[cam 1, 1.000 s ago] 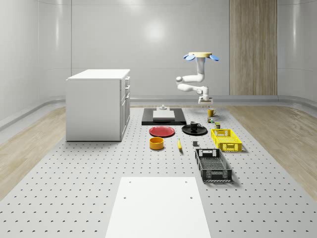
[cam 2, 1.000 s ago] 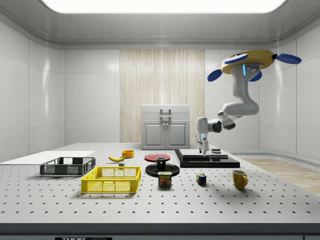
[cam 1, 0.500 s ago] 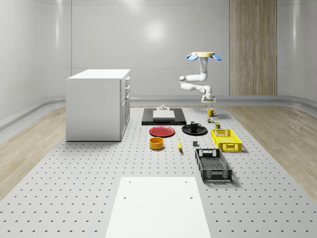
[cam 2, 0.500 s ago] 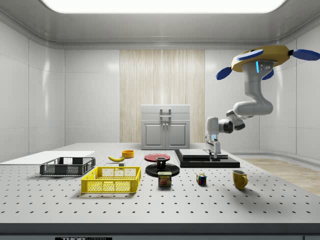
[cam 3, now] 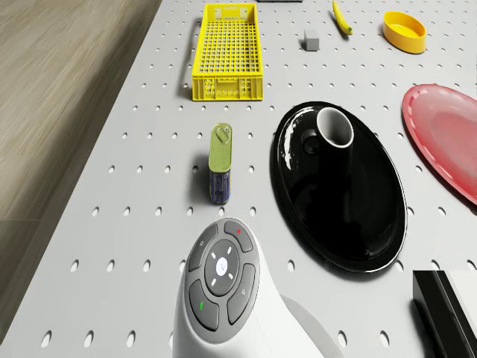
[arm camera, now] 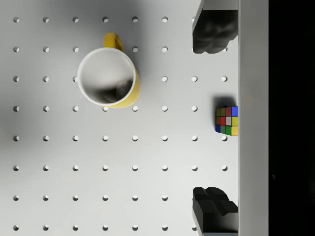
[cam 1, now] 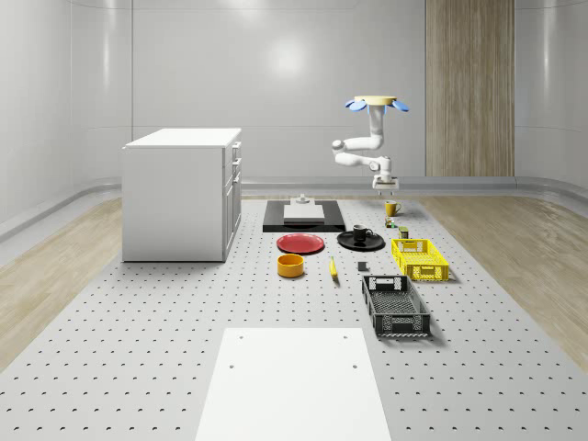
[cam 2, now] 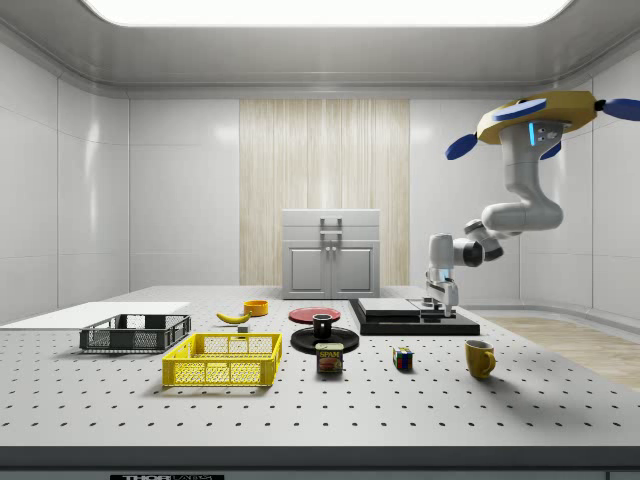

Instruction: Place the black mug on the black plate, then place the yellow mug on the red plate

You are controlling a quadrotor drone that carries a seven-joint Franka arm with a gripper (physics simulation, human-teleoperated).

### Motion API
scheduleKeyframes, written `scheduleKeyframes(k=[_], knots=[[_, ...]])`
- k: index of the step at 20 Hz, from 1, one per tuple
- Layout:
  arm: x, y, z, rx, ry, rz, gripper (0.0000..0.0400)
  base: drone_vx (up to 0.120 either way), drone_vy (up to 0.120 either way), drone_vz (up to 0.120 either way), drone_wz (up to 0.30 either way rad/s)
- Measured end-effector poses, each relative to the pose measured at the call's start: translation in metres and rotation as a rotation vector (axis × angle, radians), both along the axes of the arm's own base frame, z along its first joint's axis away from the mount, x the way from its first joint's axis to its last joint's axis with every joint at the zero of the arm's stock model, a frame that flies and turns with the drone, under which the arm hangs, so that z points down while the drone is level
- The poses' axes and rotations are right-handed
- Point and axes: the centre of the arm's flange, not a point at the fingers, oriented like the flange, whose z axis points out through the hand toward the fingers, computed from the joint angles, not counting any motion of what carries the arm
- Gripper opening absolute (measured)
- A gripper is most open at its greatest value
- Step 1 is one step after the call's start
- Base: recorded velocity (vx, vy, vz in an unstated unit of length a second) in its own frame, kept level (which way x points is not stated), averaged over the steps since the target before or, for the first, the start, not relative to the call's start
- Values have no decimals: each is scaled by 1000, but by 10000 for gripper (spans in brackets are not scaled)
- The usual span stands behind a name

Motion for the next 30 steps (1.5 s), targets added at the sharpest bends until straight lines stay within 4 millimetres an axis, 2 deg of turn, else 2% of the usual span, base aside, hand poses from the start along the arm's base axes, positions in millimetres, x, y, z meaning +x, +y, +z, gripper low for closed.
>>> scheduleKeyframes(k=[9,15,17,24,30], knots=[[0,0,0,0,0,0,400,-120,0,0,0],[0,0,0,0,0,0,400,-120,0,-113,0],[0,0,0,0,0,0,400,0,0,-120,0],[0,0,0,0,0,0,400,0,0,-23,0],[0,-14,1,0,0,0,400,0,0,0,0]])
